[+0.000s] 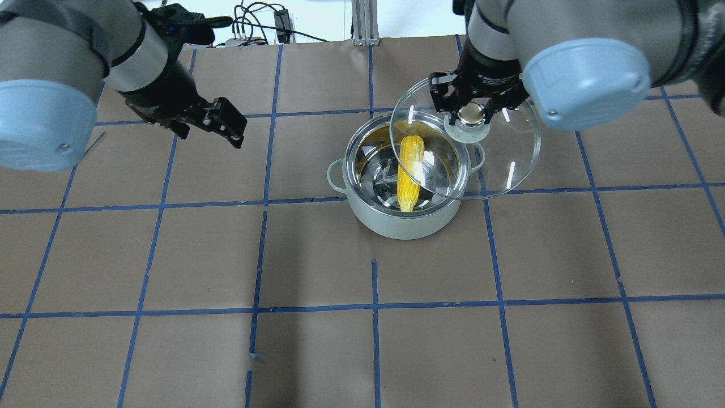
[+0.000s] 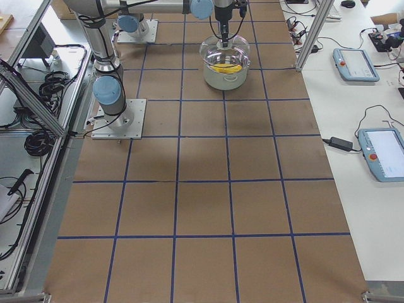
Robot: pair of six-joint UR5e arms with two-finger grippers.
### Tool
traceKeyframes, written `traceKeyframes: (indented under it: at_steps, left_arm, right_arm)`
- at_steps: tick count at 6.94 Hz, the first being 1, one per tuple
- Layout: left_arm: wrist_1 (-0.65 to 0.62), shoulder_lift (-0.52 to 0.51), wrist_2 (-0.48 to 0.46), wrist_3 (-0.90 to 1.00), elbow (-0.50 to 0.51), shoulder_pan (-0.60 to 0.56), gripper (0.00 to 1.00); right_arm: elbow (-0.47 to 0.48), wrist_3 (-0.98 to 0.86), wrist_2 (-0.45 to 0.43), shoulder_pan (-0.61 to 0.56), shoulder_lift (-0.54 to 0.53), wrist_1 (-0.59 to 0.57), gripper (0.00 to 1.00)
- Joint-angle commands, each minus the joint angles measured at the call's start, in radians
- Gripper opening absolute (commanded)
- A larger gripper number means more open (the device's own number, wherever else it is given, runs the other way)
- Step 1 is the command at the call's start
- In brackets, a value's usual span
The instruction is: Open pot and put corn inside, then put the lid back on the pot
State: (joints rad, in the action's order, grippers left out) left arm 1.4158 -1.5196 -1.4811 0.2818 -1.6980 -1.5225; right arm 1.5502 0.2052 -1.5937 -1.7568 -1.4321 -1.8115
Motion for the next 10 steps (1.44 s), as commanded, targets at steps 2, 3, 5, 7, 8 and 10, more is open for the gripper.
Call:
traceKeyframes:
  at_steps: [2, 3, 5, 7, 8, 10]
  left_arm:
    - [0.1, 0.068, 0.007, 0.016, 0.004, 0.048, 1.0]
    - [0.118, 0.061, 0.005, 0.019, 0.032, 0.053, 1.0]
    - [0.227, -0.009, 0.001, 0.025, 0.175, 0.054, 1.0]
    - [0.235, -0.051, 0.016, 0.023, 0.205, 0.044, 1.0]
    - [0.236, -0.051, 0.013, 0.023, 0.201, 0.038, 1.0]
    - [0.23, -0.05, 0.016, 0.011, 0.181, 0.03, 1.0]
  right_arm:
    - [-0.053, 0.022, 0.037, -0.05, 0.126, -0.022, 0.41]
    - [-0.073, 0.022, 0.034, -0.058, 0.145, -0.022, 0.41]
    - [-0.081, 0.022, 0.032, -0.058, 0.171, -0.04, 0.4]
    - [-0.076, 0.022, 0.023, -0.066, 0.19, -0.051, 0.4]
    - [-0.078, 0.026, 0.018, -0.081, 0.2, -0.052, 0.4]
    - [-0.074, 0.026, 0.014, -0.101, 0.205, -0.063, 0.4]
